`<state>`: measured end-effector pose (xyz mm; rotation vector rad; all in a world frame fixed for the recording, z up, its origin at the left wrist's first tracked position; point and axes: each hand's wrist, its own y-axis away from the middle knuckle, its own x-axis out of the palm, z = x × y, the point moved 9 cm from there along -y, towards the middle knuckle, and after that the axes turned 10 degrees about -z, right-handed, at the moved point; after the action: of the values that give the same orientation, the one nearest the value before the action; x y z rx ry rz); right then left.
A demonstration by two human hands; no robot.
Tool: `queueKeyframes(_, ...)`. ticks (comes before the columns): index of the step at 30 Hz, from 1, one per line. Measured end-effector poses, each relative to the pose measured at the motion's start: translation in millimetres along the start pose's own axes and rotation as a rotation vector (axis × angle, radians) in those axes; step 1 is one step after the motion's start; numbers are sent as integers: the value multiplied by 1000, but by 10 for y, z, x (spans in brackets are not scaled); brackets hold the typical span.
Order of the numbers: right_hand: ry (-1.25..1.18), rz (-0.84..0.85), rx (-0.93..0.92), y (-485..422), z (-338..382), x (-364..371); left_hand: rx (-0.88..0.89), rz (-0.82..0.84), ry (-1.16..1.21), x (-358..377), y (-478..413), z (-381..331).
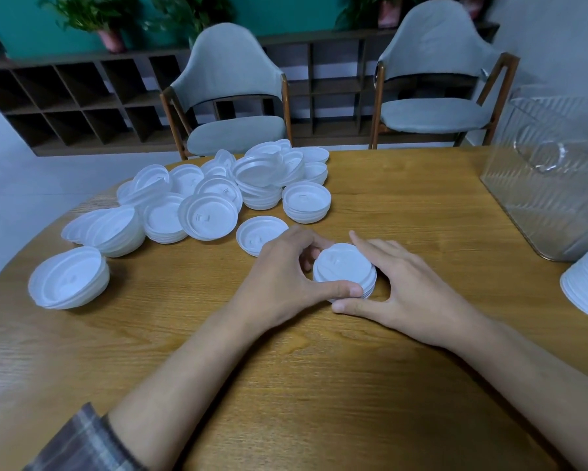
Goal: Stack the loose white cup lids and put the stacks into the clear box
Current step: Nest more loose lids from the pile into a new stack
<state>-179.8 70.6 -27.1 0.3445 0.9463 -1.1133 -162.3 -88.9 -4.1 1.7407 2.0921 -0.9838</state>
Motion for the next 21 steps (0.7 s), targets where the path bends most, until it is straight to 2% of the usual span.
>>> queueKeyframes(3,1,-7,1,7,3,-20,27,42,11,-34,-9,5)
queueKeyframes(5,5,-15,5,7,3,-19,42,6,31,-170,-53,39)
queueKeyframes(8,0,-35,9,8,4,-26,128,-128,-165,-436,-134,113)
queueKeyframes(11,-12,-55,8,12,-8,-40,185,-194,-341,-532,-174,178)
queueKeyframes(17,-45,-61,23,33,-27,-51,73,-155,-558,-603,-232,383)
queueKeyframes(21,-57,-73,11,34,-15,-57,118,-141,-596,-562,-211,304)
